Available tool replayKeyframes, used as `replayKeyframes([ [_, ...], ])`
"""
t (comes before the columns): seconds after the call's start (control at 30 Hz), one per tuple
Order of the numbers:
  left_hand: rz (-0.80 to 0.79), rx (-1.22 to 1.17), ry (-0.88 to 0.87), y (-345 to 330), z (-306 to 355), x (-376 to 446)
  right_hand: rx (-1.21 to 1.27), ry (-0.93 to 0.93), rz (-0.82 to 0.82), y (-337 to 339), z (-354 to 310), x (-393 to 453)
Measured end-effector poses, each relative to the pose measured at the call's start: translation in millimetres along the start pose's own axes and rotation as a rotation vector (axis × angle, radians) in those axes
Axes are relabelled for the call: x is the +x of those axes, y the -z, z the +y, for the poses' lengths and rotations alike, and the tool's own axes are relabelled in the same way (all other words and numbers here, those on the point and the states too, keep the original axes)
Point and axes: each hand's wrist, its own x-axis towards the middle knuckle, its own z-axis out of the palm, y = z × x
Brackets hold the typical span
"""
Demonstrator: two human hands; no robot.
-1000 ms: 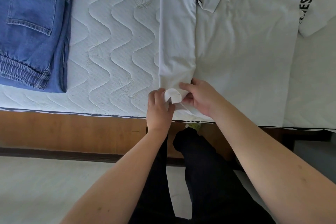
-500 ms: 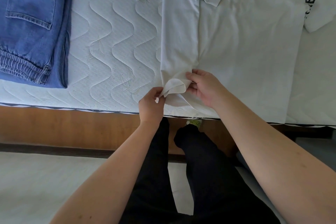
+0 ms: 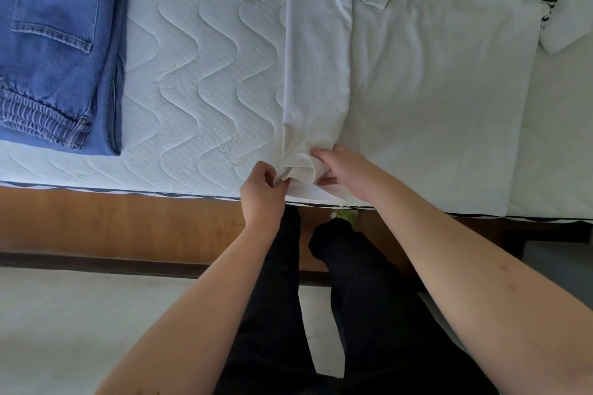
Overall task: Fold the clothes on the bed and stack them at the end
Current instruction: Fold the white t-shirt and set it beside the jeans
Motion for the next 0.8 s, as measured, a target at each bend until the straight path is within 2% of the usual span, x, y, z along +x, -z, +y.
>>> replayKeyframes([
  [0.13,-0.014,0.069,-0.055,-4,0,-8,-0.162,0.031,0.002,7,4,3],
  [0.2,-0.023,0.051,-0.083,-3,-1,-12,-0.166,0.058,-0.017,10,7,2],
  [0.27,-0.038,-0.005,-0.101,-3,-2,-16,-0.084,0.072,-0.022,10,9,2],
  [0.33,-0.036,-0.034,-0.11,-3,-4,-19,0.102,0.06,-0.063,9,8,1],
  [0.47,0.02,0.017,-0.072,0,-9,-19,0.332,0.0,-0.167,8,7,-5],
  [0.67,-0.124,0.012,-0.255,-7,-7,-32,0.329,-0.061,-0.168,6,5,-8],
  [0.8,-0.087,-0.003,-0.237,-12,0,-35,0.281,-0.051,-0.223,8,-2,-13],
])
